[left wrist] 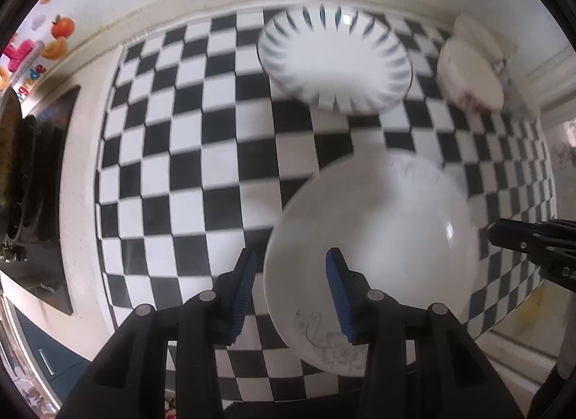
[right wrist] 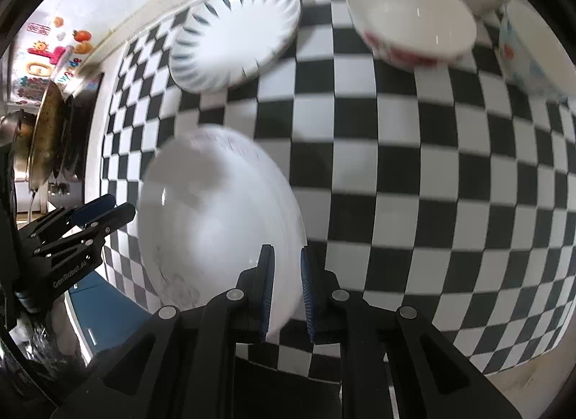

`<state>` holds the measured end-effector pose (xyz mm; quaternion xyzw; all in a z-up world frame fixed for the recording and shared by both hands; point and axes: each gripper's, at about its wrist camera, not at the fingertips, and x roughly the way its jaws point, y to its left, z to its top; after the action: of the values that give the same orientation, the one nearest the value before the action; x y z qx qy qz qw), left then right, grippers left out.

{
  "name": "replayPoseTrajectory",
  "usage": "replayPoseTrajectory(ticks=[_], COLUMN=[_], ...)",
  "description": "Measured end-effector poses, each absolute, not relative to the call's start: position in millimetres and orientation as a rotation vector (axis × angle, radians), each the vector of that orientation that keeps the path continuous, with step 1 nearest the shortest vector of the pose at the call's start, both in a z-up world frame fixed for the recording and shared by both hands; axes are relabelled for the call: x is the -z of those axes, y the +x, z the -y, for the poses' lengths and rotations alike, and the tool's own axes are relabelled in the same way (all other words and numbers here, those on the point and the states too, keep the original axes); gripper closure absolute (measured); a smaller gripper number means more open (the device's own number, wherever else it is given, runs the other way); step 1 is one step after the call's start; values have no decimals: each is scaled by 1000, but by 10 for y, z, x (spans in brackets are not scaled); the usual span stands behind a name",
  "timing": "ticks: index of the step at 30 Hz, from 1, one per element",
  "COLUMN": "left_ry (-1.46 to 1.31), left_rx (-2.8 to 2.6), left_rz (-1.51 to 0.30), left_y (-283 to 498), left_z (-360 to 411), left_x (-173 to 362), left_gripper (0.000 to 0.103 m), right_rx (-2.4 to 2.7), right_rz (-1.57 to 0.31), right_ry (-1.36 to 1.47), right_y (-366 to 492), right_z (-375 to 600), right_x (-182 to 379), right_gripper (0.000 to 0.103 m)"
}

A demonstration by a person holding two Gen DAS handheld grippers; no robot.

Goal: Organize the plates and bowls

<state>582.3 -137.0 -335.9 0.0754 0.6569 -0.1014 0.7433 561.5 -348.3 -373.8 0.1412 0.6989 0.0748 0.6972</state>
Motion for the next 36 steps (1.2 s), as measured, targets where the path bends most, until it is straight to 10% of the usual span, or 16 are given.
replayPoseTrajectory(ticks=[5, 10, 36], left_ry=[97, 34, -296], left_rx=[218, 217, 258], left_rz=[-1373, -1357, -1612], left_y=[6150, 6538, 7664], left_z=[1249, 1094, 1056], left_x=[3059, 3022, 4173], left_gripper=[64, 62, 63], right_rx=[-171, -196, -178], right_rz=[-1520, -1484, -1680], right_ry=[364, 488, 271], right_y=[5936, 6337, 8364], right_z=[3534, 3578, 3613], right_x=[3575, 3560, 4468], right_gripper=[84, 41, 33])
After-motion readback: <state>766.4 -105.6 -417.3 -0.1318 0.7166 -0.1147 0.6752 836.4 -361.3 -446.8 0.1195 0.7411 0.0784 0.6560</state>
